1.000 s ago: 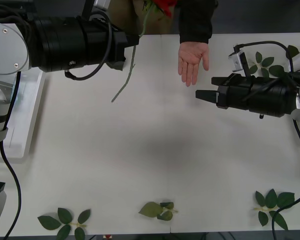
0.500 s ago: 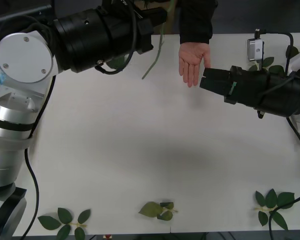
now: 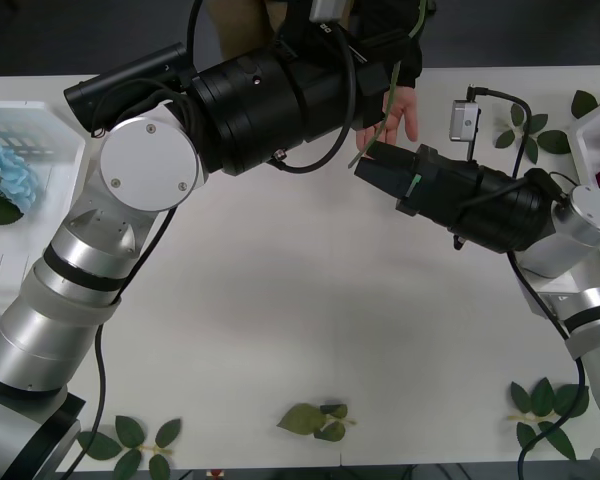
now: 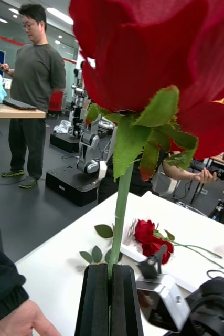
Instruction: Place the red flowers into the right box and the blue flowers into the left box. If a person shows an open palm, hand one flower to the person first, then continue sorting.
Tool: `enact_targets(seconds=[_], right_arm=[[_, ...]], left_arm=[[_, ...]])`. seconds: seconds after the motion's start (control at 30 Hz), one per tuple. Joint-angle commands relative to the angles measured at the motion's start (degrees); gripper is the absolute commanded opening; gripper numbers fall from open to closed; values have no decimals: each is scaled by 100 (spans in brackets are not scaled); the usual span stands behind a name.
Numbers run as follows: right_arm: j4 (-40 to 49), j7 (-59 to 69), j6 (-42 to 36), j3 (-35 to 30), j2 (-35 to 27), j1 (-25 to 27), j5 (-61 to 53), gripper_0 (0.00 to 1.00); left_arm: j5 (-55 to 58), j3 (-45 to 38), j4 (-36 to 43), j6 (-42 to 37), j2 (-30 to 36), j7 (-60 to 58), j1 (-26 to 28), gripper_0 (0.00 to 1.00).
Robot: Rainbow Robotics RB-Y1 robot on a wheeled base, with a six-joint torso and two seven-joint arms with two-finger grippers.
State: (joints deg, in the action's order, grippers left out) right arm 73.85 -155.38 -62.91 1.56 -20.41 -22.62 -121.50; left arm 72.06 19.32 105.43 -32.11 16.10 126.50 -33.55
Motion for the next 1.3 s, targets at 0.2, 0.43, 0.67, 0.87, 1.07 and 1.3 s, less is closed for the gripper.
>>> enact_targets(seconds=[0.2,0.43,0.67,0.87,1.07,1.3], right_arm=[[77,38,297,424,178,-260,-700,100],[129,38,279,407,284,-357,-1148,100],[129,38,340,275,345,-480,-1218,27],[129,38,367,222,345,-471,-1227,0],[129,38,428,213,345,-480,-1280,0],[129,38,455,187,345,-471,-1289,0]], left_arm=[[-51,98,83,91,-142,147,15,0],[-51,98,74,91,-142,156,15,0],[-51,98,83,91,-142,147,15,0],[-43,98,83,91,-142,147,15,0],[-34,98,74,91,-142,138,59,0],[-34,98,39,91,-125,138,68,100]])
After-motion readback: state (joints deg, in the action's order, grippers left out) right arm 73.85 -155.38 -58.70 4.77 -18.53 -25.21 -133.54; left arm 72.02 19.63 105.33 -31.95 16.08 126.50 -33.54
